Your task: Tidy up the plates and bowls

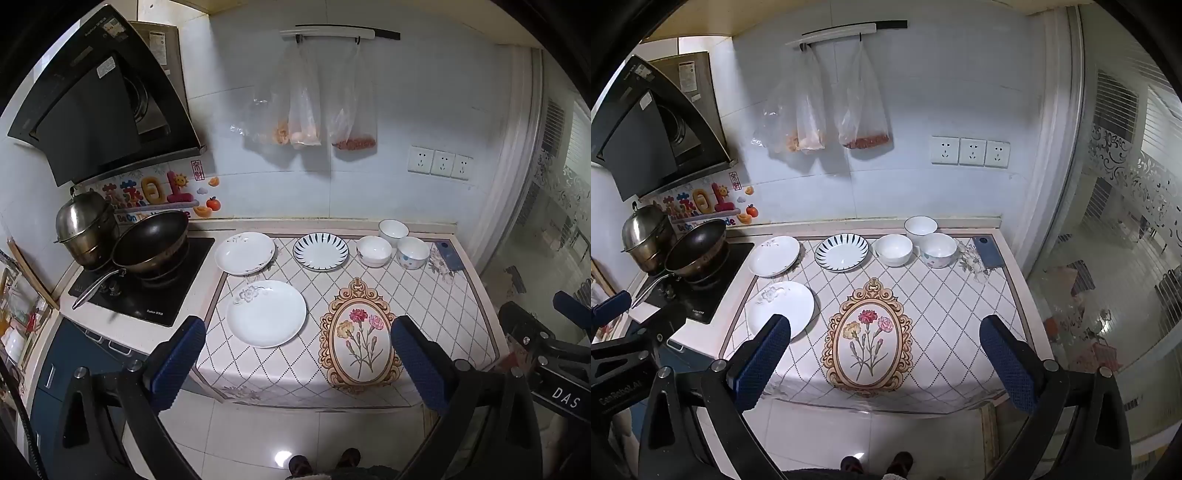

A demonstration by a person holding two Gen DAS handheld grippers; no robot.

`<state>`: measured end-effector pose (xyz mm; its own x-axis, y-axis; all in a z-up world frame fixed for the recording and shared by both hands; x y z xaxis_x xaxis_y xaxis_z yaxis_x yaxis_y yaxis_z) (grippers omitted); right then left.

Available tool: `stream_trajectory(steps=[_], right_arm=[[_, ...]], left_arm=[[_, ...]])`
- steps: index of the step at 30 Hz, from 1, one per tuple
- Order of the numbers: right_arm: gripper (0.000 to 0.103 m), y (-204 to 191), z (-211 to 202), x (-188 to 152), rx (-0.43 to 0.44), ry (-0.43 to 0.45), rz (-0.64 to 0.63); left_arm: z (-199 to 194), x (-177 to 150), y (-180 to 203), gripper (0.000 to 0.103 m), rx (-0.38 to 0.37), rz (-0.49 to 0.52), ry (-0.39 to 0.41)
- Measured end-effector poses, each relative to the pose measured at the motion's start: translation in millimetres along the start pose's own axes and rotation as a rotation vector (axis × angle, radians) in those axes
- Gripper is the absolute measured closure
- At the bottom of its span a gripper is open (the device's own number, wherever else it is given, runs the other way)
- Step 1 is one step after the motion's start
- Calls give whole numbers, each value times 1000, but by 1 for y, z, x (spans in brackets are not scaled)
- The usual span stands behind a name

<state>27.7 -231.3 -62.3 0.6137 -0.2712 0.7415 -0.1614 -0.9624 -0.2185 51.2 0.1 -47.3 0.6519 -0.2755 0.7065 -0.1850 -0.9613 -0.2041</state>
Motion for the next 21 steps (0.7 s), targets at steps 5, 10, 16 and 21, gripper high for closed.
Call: stream_trajectory(steps=[5,10,16,21], right_arm=[[0,3,2,-3,-23,1,-20],[0,0,-4,2,-11,11,-17],[0,-1,-8,2,-8,20,-19],[0,3,-15,3,-3,25,-11]], left_arm=[[-2,2,0,0,-3,-4,4],[-6,8,2,0,-1,-1,11],[-9,4,3,0,0,-5,14],[-9,6,4,0,1,-4,17]])
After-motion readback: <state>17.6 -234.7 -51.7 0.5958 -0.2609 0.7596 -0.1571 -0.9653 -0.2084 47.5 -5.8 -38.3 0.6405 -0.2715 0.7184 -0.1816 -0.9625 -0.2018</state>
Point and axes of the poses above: each gripper's, at about its wrist camera, not at the fingertips, and z roughly the way its jaws point, y to its right, x to its top, the point moved 7 cm from there along z, roughly the way its jaws point, and after that the axes turned 13 degrees about z, right-handed, at the moved point
